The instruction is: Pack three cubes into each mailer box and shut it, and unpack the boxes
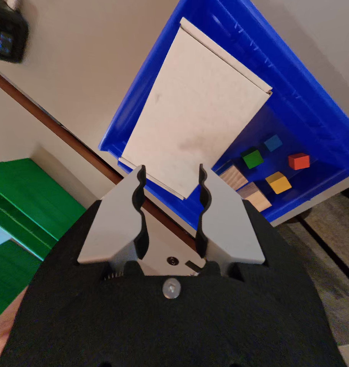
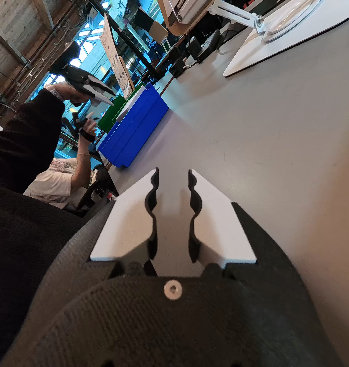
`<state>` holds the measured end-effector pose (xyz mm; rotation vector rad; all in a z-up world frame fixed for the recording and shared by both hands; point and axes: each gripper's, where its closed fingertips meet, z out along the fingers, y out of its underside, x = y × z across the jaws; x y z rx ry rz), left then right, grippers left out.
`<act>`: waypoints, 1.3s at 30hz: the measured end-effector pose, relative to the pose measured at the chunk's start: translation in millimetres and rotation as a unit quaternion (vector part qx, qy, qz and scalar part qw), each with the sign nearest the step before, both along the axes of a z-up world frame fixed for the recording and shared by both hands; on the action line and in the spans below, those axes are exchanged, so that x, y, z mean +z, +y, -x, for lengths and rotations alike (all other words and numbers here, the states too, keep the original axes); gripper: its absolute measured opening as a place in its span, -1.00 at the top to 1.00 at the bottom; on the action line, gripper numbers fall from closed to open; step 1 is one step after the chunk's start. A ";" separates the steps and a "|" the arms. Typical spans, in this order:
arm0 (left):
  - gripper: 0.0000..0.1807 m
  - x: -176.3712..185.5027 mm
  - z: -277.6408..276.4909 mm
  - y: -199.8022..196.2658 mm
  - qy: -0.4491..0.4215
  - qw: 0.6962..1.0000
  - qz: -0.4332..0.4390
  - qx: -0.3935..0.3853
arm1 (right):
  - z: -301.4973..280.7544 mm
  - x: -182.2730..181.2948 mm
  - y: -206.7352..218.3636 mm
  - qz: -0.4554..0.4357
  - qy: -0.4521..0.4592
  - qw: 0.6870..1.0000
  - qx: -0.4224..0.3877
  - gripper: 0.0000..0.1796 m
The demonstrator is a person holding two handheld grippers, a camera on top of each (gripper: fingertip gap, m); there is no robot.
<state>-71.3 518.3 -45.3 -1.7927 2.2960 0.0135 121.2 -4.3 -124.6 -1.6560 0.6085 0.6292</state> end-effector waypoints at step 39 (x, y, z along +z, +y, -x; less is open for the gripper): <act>-0.22 -40.8 -17.8 -23.8 0.025 0.995 0.006 -0.097 | -10.7 -3.8 -3.3 -0.005 0.027 0.999 -0.019 0.77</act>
